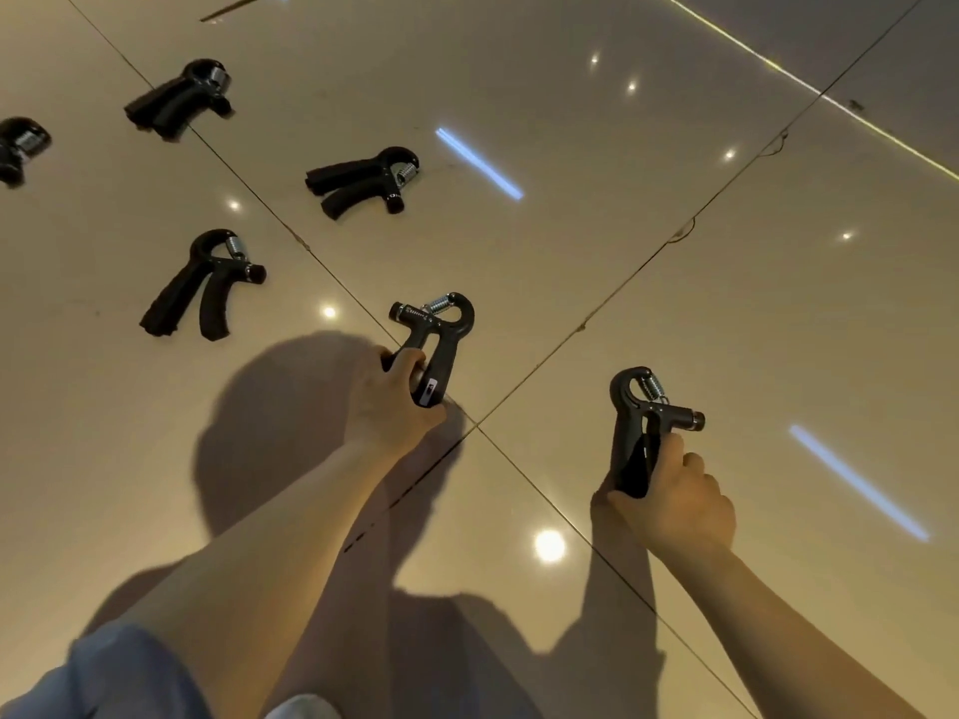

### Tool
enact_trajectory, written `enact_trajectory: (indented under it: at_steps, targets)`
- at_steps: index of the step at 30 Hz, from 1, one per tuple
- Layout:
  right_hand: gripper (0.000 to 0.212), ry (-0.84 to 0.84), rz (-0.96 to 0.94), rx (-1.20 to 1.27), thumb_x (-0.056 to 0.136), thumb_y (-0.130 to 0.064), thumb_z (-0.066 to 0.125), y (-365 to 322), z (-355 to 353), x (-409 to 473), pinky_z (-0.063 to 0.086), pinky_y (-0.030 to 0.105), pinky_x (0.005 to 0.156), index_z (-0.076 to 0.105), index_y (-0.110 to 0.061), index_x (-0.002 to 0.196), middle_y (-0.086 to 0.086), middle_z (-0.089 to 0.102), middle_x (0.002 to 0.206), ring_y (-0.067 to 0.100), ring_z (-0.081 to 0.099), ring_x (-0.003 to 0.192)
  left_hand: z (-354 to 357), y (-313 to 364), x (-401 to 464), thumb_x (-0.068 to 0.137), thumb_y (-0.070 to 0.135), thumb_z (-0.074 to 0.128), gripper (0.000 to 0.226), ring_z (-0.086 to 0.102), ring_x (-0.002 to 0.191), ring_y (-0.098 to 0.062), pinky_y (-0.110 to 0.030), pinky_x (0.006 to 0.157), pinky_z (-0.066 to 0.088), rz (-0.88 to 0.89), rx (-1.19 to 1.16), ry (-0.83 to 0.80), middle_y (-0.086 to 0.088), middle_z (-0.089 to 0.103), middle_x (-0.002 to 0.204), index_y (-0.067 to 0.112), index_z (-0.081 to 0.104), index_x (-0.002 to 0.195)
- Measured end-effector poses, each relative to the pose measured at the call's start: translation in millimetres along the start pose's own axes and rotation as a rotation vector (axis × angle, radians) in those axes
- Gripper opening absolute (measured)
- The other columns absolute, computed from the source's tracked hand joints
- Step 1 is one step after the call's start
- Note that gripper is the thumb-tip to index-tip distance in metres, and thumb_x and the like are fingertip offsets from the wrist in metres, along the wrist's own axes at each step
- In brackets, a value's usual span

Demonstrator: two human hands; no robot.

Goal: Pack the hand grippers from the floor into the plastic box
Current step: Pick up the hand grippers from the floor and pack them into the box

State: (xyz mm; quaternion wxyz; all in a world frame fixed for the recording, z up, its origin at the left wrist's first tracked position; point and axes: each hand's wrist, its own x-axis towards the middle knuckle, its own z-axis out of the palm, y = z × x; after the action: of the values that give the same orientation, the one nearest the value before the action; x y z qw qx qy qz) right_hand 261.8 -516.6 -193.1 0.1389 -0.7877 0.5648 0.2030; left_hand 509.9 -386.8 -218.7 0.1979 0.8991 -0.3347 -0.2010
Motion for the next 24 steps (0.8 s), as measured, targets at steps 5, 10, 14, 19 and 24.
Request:
enact_trajectory:
  at_steps: [5, 10, 14, 19, 24]
  targets:
    - [0.065, -0.001, -0.043, 0.224, 0.075, -0.048, 0.063, -14.5, -14.5, -12.1, 0.047, 0.040, 0.081, 0.035, -0.025, 0.129, 0.009, 0.050, 0.110, 0.029, 0.050, 0.100, -26.4, -1.6, -31.2, 0.071, 0.034, 0.074, 0.062, 0.041, 0.100, -0.016, -0.026, 0.083, 0.036, 0.102, -0.030, 0.091, -0.006, 0.043, 0.116, 0.017, 0.051, 0.126]
    - [0.068, -0.119, -0.148, 0.317, 0.069, -0.050, 0.065, -49.9, -69.6, -30.5, 0.049, 0.039, 0.081, 0.040, -0.026, 0.127, 0.007, 0.054, 0.111, 0.028, 0.052, 0.097, -78.6, 5.0, -64.6, 0.065, 0.041, 0.063, 0.058, 0.055, 0.087, -0.026, -0.034, 0.079, 0.052, 0.202, -0.003, 0.165, -0.011, 0.055, 0.104, 0.009, 0.065, 0.114]
    - [0.062, -0.123, -0.304, 0.236, 0.074, -0.050, 0.064, -67.1, -132.9, -78.4, 0.040, 0.030, 0.066, 0.046, -0.023, 0.127, 0.006, 0.057, 0.111, 0.024, 0.049, 0.094, -122.1, 14.3, -108.6, 0.064, 0.038, 0.064, 0.055, 0.053, 0.083, -0.021, -0.032, 0.070, 0.052, 0.276, -0.054, 0.229, -0.004, 0.053, 0.099, 0.006, 0.067, 0.109]
    - [0.050, 0.017, -0.540, 0.125, 0.080, -0.051, 0.060, -76.7, -212.3, -174.5, 0.038, 0.029, 0.067, 0.053, -0.026, 0.122, 0.001, 0.055, 0.105, 0.020, 0.049, 0.094, -193.3, 34.8, -181.5, 0.077, 0.042, 0.069, 0.044, 0.045, 0.112, -0.011, -0.023, 0.089, 0.036, 0.196, -0.106, 0.206, 0.015, 0.042, 0.119, 0.025, 0.062, 0.116]
    - [0.028, 0.081, -0.661, 0.194, 0.085, -0.039, 0.060, -84.9, -278.8, -270.5, 0.039, 0.023, 0.060, 0.063, -0.023, 0.107, 0.001, 0.060, 0.099, 0.017, 0.053, 0.084, -258.7, 65.1, -242.3, 0.078, 0.036, 0.070, 0.025, 0.048, 0.114, -0.013, -0.027, 0.090, 0.036, 0.183, -0.188, 0.403, 0.008, 0.047, 0.133, 0.024, 0.070, 0.099]
